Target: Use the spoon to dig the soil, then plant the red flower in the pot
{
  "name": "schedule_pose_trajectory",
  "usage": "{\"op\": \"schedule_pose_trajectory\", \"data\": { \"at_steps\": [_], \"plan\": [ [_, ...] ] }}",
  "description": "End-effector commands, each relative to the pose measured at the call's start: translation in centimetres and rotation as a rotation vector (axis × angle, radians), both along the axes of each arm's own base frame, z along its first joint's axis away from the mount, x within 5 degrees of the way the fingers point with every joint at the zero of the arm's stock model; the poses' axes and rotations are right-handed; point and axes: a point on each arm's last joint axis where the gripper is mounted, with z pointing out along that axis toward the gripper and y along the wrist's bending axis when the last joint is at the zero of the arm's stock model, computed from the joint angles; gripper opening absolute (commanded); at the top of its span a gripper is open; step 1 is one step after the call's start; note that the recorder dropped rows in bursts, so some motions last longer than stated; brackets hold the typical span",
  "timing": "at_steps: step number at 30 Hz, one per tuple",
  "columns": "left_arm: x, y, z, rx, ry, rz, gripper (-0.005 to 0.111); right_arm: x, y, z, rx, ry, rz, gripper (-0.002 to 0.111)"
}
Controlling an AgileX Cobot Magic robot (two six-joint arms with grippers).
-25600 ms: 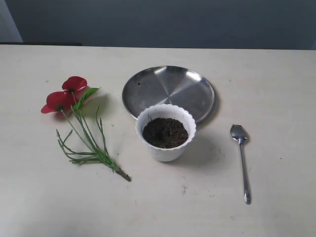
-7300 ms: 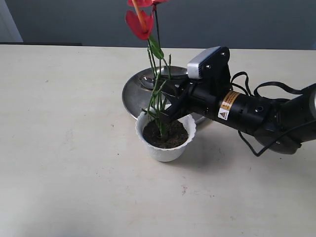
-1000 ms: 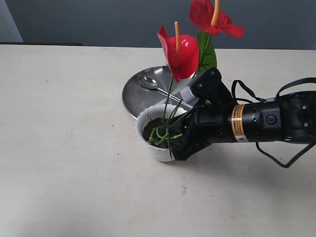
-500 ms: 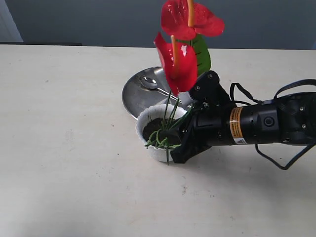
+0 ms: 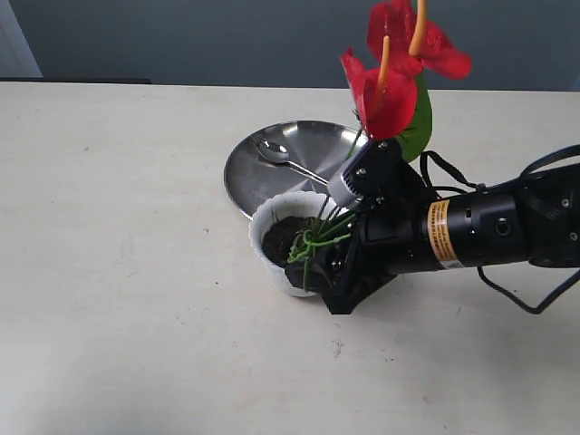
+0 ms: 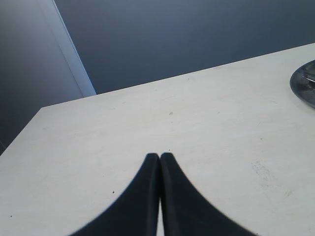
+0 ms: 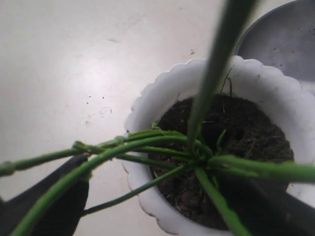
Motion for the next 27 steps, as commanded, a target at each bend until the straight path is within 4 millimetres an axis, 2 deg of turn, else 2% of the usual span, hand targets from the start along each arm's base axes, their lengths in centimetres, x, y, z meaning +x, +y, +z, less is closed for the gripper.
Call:
{"op": "schedule_pose_trajectory", "data": {
  "at_steps": [1, 10, 20, 27],
  "plan": [
    [0.0, 0.0, 0.1, -0.008, -0.014, -0.002, 0.000, 0.0, -0.7, -0.8, -0.085, 0.010, -0.012, 0.072],
    [0.0, 0.0, 0.1, -0.008, -0.014, -0.002, 0.000, -0.2, -0.8, -0.6, -0.091, 0.008, -0.004, 0.072],
    [0.0, 0.0, 0.1, -0.008, -0.014, -0.002, 0.000, -0.4, -1.4, 1.2, -0.097, -0.038, -0.030, 0.072],
    [0.0, 0.0, 0.1, -0.008, -0.014, -0.002, 0.000, -0.5, -1.4, 1.3, -0.095, -0.022, -0.032, 0.072]
  ]
}}
